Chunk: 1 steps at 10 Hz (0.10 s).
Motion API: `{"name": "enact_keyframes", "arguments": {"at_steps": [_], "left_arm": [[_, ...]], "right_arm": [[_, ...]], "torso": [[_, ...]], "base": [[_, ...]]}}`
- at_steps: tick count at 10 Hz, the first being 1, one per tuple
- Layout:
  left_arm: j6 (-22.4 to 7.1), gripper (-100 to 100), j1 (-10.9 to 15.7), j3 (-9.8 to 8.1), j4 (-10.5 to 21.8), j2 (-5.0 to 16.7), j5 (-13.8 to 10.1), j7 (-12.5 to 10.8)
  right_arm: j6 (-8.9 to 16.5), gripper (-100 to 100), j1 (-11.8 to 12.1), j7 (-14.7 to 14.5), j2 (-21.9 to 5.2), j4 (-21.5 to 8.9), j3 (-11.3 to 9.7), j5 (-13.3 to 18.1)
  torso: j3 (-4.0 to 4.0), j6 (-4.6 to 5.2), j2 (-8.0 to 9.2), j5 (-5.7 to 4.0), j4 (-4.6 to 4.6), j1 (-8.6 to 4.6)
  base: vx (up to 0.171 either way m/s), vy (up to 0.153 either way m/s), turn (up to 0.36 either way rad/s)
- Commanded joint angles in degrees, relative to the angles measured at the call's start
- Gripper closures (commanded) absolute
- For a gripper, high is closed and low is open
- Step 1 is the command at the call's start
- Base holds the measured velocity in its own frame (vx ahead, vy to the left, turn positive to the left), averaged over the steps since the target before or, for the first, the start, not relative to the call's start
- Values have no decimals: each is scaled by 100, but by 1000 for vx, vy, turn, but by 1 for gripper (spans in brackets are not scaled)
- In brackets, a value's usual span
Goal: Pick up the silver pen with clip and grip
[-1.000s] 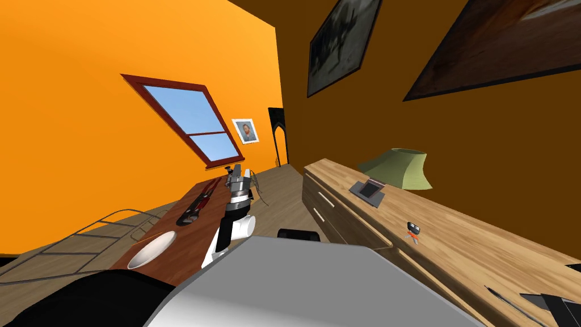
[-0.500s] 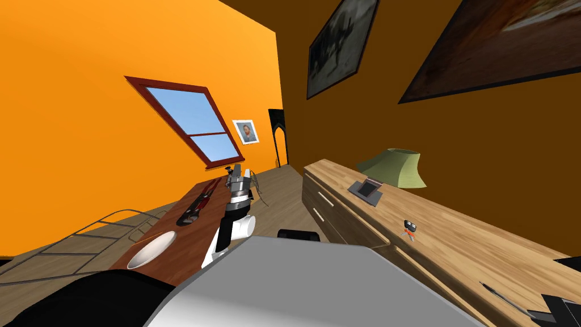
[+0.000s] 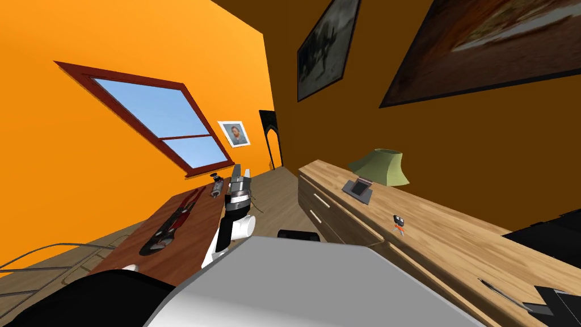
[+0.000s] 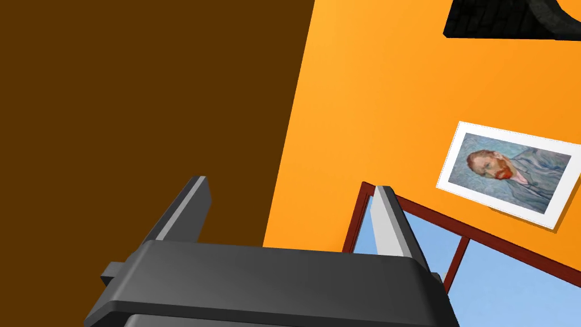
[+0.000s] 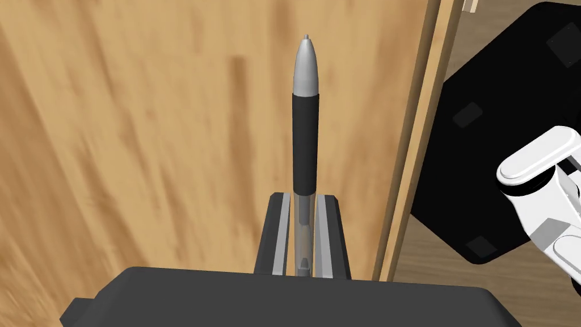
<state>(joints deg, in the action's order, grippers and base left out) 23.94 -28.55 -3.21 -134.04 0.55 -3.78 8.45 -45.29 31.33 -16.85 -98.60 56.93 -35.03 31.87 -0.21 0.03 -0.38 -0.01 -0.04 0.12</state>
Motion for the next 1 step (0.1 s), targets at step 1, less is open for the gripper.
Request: {"name": "enact_keyframes", "arguments": {"at_steps": [1], "left_arm": [[0,0,0,0,0,0,0,0]], "right_arm": [[0,0,0,0,0,0,0,0]], "torso": [[0,0,0,0,0,0]], "base": [[11,2,14]]}}
